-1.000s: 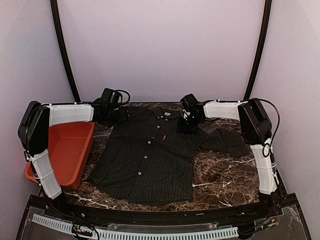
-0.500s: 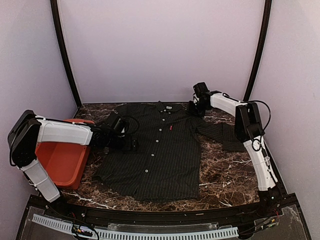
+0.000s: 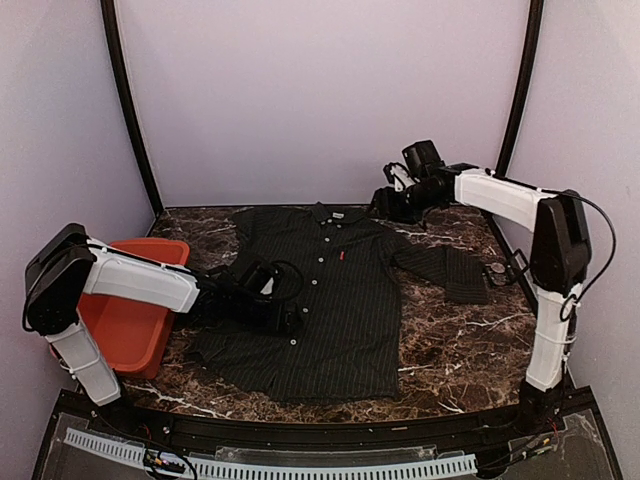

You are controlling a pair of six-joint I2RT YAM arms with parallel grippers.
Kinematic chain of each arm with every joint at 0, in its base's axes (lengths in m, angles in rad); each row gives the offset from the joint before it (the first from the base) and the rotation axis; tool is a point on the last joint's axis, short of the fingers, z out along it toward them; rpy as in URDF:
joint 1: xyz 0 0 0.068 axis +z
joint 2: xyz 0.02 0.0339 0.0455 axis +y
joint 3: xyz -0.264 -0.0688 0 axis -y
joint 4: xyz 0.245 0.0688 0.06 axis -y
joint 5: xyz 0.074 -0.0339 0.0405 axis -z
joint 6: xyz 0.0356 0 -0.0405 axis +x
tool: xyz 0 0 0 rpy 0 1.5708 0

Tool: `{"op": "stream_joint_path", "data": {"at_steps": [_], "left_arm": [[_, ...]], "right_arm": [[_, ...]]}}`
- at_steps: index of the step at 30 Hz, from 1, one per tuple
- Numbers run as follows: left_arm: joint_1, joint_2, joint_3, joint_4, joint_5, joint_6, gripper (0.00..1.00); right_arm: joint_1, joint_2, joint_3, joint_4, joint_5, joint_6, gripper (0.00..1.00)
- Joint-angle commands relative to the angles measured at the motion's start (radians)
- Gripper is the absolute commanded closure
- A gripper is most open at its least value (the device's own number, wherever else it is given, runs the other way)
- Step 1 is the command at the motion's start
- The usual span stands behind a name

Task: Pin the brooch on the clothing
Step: Flatten out the crumpled clothing at the center of the board.

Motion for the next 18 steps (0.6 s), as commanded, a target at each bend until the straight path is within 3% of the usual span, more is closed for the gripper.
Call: {"op": "stream_joint_path", "data": {"at_steps": [1,5,8,10,18], "left_arm": [[-0.067,0.054,0.009,0.031,0.062,-0.019,0.16],[-0.105,0.137,0.049,0.038,0.103,-0.018,0.28],[-0.121,0.205,0.090,0.069,0.167,-0.024,0.49],[-0.130,0.231,0.115,0.087,0.197,-0.026,0.56],[-0.178,0.230,0.149,0.075,0.203,-0.023,0.59]], "right_arm": [[0.018,-0.197,-0.263,0.093,0.000,0.012,0.33],[0.053,-0.356,-0.429,0.115,0.008,0.022,0.33],[0.063,-0.449,-0.523,0.117,0.031,0.031,0.33],[0.062,-0.490,-0.568,0.112,0.080,0.036,0.33],[0.016,-0.494,-0.630,0.078,0.203,0.084,0.33]]}}
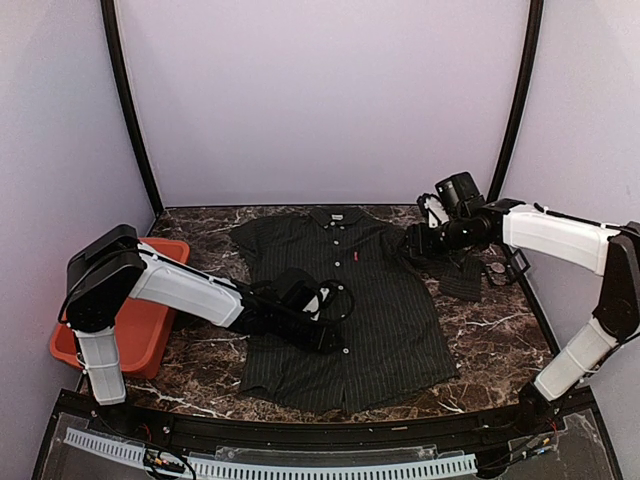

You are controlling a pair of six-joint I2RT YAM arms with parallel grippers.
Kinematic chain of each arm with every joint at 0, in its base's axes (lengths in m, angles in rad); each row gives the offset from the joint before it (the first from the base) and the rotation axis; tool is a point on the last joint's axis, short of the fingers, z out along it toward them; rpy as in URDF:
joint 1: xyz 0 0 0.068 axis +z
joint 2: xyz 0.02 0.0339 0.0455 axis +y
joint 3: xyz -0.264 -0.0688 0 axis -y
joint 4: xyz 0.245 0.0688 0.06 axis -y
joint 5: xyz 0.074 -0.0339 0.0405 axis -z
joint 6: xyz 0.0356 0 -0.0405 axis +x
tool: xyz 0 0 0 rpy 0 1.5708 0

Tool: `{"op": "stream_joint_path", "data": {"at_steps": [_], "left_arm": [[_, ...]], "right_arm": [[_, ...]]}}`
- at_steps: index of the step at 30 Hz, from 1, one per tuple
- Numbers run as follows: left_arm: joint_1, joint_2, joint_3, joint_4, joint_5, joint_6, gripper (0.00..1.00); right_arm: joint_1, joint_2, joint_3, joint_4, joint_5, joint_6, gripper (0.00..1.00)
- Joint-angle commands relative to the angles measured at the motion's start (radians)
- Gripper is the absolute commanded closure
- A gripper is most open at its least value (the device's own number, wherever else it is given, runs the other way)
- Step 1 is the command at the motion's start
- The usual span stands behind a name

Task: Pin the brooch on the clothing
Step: Flatten out the crumpled clothing at the center of the board.

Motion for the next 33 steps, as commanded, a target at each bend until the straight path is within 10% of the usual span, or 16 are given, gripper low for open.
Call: {"op": "stream_joint_path", "data": {"at_steps": [1,17,33], "left_arm": [[-0.012,-0.030,-0.031,-0.073,0.007,0.005,0.58],[0.108,-0.198,-0.232,-0.181,-0.161,0.088,0.73],[0.174,-0.226,-0.266,-0.249,-0.245,0.070,0.99]], "right_arm": [[-0.042,0.012,-0.030,0.003,0.097,0.050,0.33],[-0.141,0.402,0.163,-0.073,0.259,0.078,0.43],[-0.207,0.321,0.093,-0.053,0.210,0.096,0.47]]}}
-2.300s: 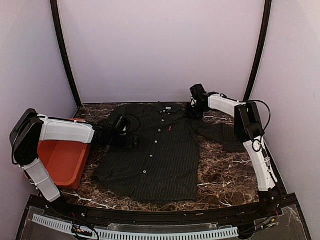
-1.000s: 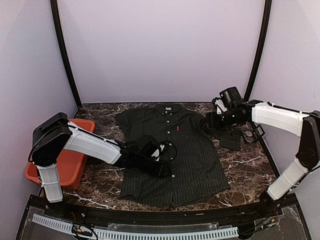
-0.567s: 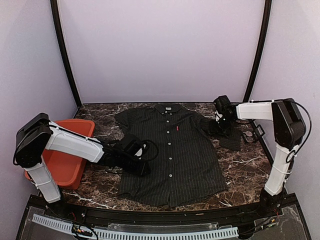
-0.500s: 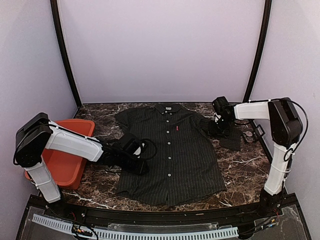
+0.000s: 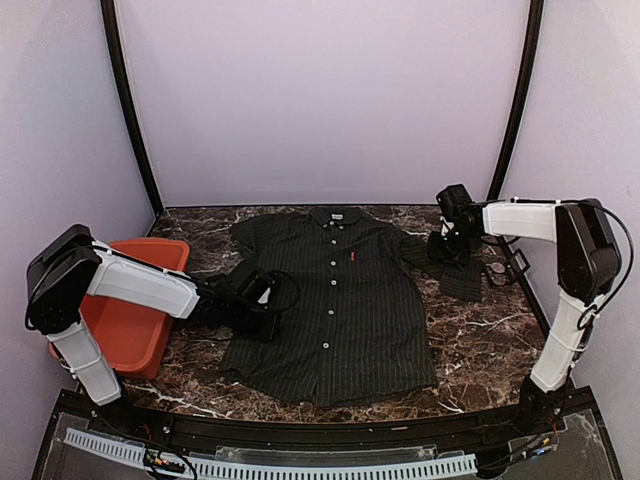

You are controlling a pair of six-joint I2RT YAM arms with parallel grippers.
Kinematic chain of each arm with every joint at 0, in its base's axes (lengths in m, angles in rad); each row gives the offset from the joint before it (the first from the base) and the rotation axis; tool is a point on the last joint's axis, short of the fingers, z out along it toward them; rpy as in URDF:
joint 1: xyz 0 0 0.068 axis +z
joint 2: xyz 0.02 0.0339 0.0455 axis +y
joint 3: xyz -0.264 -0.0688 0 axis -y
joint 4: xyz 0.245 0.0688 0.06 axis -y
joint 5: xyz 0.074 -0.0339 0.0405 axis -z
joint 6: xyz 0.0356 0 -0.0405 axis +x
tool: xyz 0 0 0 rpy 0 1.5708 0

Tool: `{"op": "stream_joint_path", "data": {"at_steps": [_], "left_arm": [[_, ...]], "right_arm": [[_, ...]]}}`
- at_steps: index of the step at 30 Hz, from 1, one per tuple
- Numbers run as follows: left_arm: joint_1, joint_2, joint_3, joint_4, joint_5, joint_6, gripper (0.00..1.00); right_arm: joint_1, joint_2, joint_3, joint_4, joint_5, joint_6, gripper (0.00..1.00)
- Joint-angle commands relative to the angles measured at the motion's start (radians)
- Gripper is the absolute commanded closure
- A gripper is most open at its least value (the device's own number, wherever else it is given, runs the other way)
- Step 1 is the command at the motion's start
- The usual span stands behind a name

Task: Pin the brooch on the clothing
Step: Flatten out the crumpled clothing at the center of the board.

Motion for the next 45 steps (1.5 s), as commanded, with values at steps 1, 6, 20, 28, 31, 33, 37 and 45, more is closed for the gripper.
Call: {"op": "stream_joint_path", "data": {"at_steps": [1,6,20,28,31,33,37,45], "left_arm": [[0.009,-0.017,-0.055,-0.105,-0.022,-0.018,0.99],[0.009,-0.050,-0.103,-0.056,0.053,-0.056,0.97],[0.012,-0.106,-0.131,-0.095,0.024,-0.053,0.98],[0.016,-0.128,-0.138,-0.096,0.002,-0.063,0.98],[0.016,-0.132,-0.139,-0.091,0.007,-0.066,0.99],[0.017,-0.137,-0.143,-0.088,0.009,-0.070,0.98],[0.015,-0.158,-0.183,0.036,0.102,-0.104,0.97],[-0.008,-0.207,-0.268,0.217,0.202,-0.183,0.89]], "right_arm": [[-0.050,0.040,-0.016,0.010,-0.030,0.012,0.48],[-0.081,0.135,0.032,0.019,-0.071,0.014,0.50],[-0.148,0.571,0.573,-0.149,-0.082,0.015,0.50],[-0.259,0.556,0.613,-0.179,-0.095,0.100,0.49],[-0.292,0.485,0.515,-0.131,-0.104,0.121,0.49],[-0.306,0.432,0.458,-0.093,-0.135,0.129,0.49],[-0.310,0.336,0.398,-0.059,-0.170,0.118,0.48],[-0.270,0.074,0.283,0.091,-0.315,0.084,0.36]]}}
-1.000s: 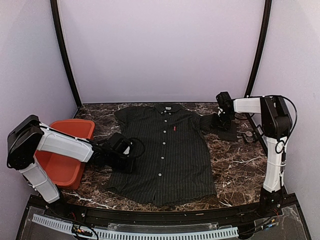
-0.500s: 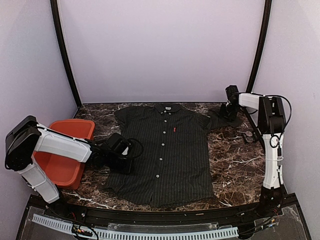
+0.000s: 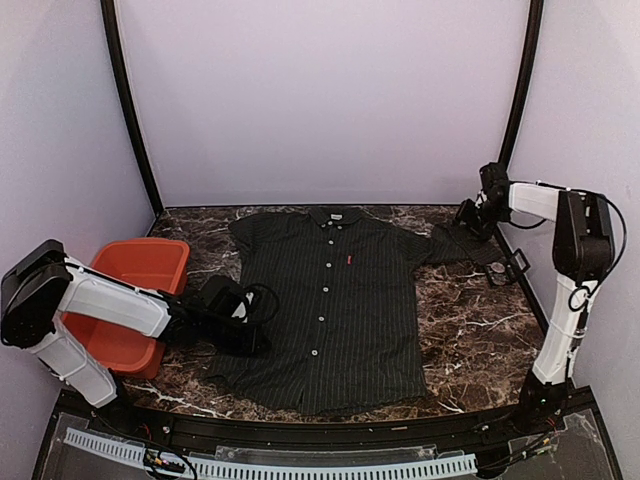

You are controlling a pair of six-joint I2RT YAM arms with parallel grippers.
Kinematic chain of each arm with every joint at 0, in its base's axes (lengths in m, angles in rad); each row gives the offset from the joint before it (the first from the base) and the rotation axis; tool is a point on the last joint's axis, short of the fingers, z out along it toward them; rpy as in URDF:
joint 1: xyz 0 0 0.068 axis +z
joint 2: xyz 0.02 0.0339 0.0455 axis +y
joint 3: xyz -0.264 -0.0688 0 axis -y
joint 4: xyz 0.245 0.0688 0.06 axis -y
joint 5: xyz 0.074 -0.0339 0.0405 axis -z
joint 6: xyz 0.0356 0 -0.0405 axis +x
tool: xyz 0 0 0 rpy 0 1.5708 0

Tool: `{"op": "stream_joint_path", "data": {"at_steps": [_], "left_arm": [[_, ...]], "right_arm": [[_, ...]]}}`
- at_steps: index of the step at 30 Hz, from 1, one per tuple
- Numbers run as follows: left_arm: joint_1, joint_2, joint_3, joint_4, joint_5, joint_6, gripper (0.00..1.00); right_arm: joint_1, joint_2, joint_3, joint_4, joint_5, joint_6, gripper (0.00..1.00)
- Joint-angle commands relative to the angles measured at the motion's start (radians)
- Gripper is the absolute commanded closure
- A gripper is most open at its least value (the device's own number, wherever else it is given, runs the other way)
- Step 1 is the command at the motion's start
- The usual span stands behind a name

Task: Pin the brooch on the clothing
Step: Flatten out the crumpled clothing at the center of the board.

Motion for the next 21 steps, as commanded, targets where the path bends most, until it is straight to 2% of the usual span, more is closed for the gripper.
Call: {"op": "stream_joint_path", "data": {"at_steps": [1,3,6,14,21], "left_arm": [[-0.024,-0.024,-0.029,0.086,0.054,-0.046,0.88],[-0.032,-0.019,-0.029,0.111,0.061,-0.051,0.86],[-0.039,-0.007,-0.024,0.141,0.080,-0.064,0.85],[-0.107,0.076,0.001,0.123,0.040,-0.060,0.85],[-0.135,0.191,0.071,0.144,0.115,-0.074,0.87]], "right_arm": [[0.051,-0.137,0.007,0.099,-0.089,-0.052,0.33],[0.085,-0.160,0.019,0.087,-0.118,-0.097,0.27],[0.138,-0.180,0.036,0.054,-0.128,-0.173,0.23],[0.282,-0.206,-0.018,0.028,-0.155,-0.245,0.24],[0.369,-0.222,-0.022,0.008,-0.146,-0.247,0.24]]}}
